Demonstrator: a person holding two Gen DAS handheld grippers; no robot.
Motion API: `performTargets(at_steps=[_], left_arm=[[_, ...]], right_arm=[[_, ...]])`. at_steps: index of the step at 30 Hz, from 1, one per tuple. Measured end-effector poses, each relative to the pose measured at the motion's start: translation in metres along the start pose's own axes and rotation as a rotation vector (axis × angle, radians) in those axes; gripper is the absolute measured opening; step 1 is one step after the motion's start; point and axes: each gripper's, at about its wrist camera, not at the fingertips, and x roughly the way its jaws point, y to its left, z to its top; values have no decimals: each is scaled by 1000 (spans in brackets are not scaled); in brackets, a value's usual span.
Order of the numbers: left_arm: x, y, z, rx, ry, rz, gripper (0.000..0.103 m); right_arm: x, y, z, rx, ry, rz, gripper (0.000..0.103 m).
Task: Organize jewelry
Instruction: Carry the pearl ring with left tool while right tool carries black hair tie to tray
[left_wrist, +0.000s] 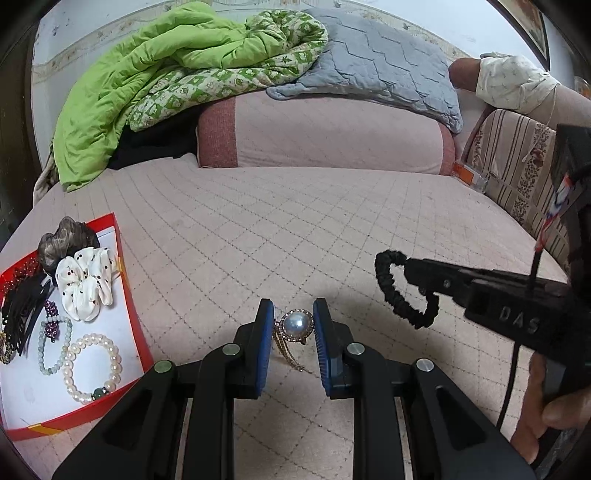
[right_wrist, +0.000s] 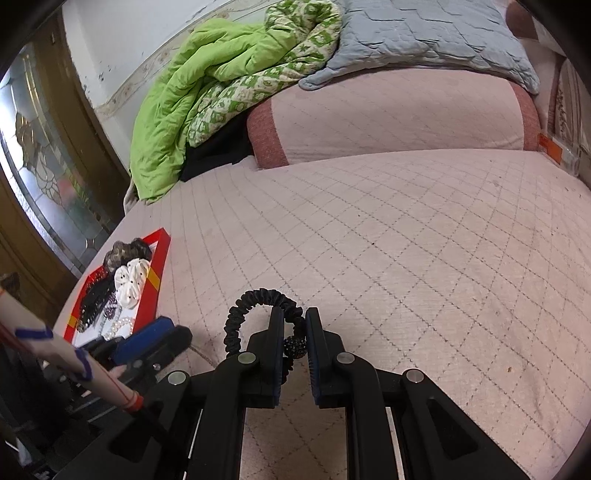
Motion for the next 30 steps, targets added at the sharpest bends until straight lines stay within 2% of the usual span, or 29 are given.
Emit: performTargets(at_steps=[19, 30], left_arm=[[-5, -3, -2, 26, -22, 49, 21], [-34, 12, 0, 2, -72, 48, 21]], right_arm=[[-14, 9, 5, 15, -28, 32, 13], [-13, 34, 7, 9, -55, 19, 13]])
